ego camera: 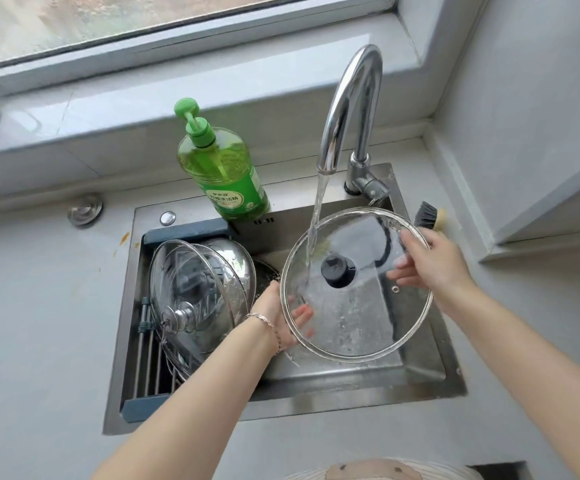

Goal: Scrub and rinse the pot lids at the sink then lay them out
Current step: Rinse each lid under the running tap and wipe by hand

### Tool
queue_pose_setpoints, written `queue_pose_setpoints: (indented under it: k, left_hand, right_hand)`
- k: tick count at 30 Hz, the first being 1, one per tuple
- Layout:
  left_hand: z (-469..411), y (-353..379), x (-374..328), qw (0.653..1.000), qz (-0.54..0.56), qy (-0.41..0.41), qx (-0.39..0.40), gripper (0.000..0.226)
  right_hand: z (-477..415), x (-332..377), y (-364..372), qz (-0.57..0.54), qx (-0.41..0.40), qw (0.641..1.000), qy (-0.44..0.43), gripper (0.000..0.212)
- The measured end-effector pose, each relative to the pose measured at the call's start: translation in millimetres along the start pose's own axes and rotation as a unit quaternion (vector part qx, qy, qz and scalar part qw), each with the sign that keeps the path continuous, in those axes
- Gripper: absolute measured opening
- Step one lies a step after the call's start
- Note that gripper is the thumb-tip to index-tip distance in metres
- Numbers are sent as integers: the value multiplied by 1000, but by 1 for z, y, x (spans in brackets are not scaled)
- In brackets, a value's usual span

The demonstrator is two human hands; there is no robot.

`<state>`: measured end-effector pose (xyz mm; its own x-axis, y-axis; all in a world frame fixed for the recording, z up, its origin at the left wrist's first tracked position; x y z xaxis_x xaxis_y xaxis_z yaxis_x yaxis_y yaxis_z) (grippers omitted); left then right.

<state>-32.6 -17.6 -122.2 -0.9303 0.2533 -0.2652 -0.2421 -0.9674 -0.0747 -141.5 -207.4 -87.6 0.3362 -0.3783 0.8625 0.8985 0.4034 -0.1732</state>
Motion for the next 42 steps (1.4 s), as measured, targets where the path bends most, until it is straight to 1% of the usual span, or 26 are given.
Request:
queue_pose_setpoints:
  k: [2, 4, 6, 9, 11, 14, 16, 18, 20, 22, 24, 25, 26, 27, 29, 31, 33, 34, 35, 37, 39, 42]
  left_hand:
    - [0, -3, 2, 1000, 11, -22, 1, 52]
    - [-1, -6, 2, 999, 29, -27, 2, 52]
    - [-4, -8, -2, 998, 60, 2, -1, 53]
    - [4, -14, -18, 993, 79, 90, -20, 39]
    - [14, -18, -30, 986, 58, 151, -37, 32]
    - [29, -20, -43, 961, -40, 270, -49, 26]
    - [40, -19, -46, 941, -83, 325, -48, 27]
    - [47, -18, -47, 925, -103, 362, -60, 34]
    - [51, -17, -47, 918, -78, 380, -79, 38]
    - [55, -19, -49, 911, -28, 399, -102, 39]
    - [59, -20, -48, 902, 2, 420, -98, 39]
    - [60, -21, -47, 900, 19, 429, -80, 35]
    - [60, -21, -44, 899, 32, 433, -59, 29]
    - [61, -21, -42, 895, 33, 444, -36, 29]
    - [55, -23, -40, 885, 33, 463, 28, 38]
    - [50, -22, -40, 889, 33, 451, 75, 35]
    - [51, -19, -45, 870, -23, 482, 100, 23]
    - [48, -18, -46, 857, -45, 502, 107, 22]
    - [44, -17, -48, 859, -44, 498, 110, 25]
    - [40, -18, -54, 879, -22, 465, 100, 29]
    - [36, -15, -56, 896, -36, 436, 82, 31]
    - [23, -13, -50, 918, -42, 388, 62, 40]
  right_hand:
    - [3, 10, 8, 24, 25, 999, -41, 13]
    - [5, 16, 15, 32, 45, 996, -72, 11]
    - [3, 17, 17, 26, 49, 994, -90, 10]
    - [-7, 1, 14, 15, 23, 997, -73, 9]
    - [-15, -21, 13, 10, 11, 1000, -21, 12]
    - [-16, -56, 16, -18, 25, 996, 84, 20]
    - [-8, -72, 21, -61, 34, 986, 150, 24]
    - [0, -83, 26, -135, 31, 962, 234, 38]
    - [4, -90, 29, -210, 49, 928, 304, 51]
    - [7, -92, 27, -264, 81, 897, 344, 59]
    - [13, -88, 21, -293, 105, 879, 361, 61]
    - [16, -86, 18, -284, 118, 880, 363, 61]
    - [19, -86, 16, -260, 127, 887, 361, 63]
    - [20, -87, 14, -238, 128, 893, 359, 67]
    - [19, -91, 13, -240, 124, 894, 358, 75]
    - [18, -97, 14, -248, 129, 894, 350, 79]
    - [19, -98, 16, -233, 121, 911, 318, 70]
    - [18, -96, 17, -231, 109, 923, 288, 63]
    - [18, -91, 17, -236, 97, 932, 256, 56]
    - [16, -77, 17, -254, 77, 942, 207, 43]
    - [13, -57, 14, -247, 73, 952, 167, 34]
    - [8, -20, 5, -181, 87, 977, 74, 32]
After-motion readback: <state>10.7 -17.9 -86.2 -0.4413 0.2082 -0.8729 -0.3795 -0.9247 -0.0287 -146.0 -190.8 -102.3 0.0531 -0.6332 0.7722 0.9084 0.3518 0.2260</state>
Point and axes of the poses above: each hand's wrist, its own z-axis away from the middle knuckle, its own y-axis out of the palm, x = y × z, the point moved 4 cm from there along -z, towards the middle knuckle, and after that the axes turned 12 degrees about -x, right-handed, at the moved point
